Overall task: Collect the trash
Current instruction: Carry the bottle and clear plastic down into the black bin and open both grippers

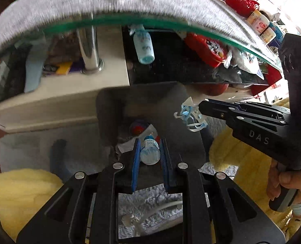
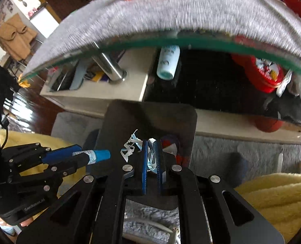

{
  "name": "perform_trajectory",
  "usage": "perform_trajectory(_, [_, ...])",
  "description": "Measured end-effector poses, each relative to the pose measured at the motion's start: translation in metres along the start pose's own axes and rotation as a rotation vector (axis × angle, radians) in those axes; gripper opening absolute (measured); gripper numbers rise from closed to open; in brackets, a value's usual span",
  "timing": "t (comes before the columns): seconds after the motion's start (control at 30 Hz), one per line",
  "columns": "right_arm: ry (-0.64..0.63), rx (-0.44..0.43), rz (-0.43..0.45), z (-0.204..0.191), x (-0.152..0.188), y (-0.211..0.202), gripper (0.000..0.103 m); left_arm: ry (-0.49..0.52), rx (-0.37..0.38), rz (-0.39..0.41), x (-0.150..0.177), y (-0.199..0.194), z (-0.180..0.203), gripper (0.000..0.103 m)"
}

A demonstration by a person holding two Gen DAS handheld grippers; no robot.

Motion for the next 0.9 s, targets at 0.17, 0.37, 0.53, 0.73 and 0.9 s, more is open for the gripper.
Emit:
perform_trajectory(0.17, [0.016, 0.003, -0.008, 0.005, 0.001, 0.007, 0.012, 0.004, -0.004, -0.023, 0.003, 0.012, -0.002, 0.017])
perform_trajectory(0.37, [0.012, -0.002, -0.018, 0.001, -0.002, 0.012, 0.012, 0.014, 0.001, -0.025, 0.003, 0.013, -0.001, 0.026])
perform_trajectory(0.53, [0.022, 0.001, -0.019, 0.003, -0.003, 0.013, 0.032, 0.007, -0.003, -0.021, 0.002, 0.011, -0.003, 0.037])
perform_trajectory(0.73, [0.060, 0.028, 0.021, 0.017, -0.012, 0.000, 0.068, -0.006, -0.018, -0.004, 0.000, 0.005, -0.010, 0.055])
perform_trajectory(0.9, [0.082, 0.065, 0.052, 0.032, -0.022, -0.014, 0.093, -0.004, -0.039, 0.014, -0.005, -0.003, -0.013, 0.079])
Point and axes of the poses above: each gripper's, at about its wrist camera, not at the fingertips, and y roughly the way its jaws point, z to its right, x to its underside, the point moved 9 cm from there along y, roughly the way its jaws point, and after that the axes turned 3 degrees about y, right-handed, at the moved point
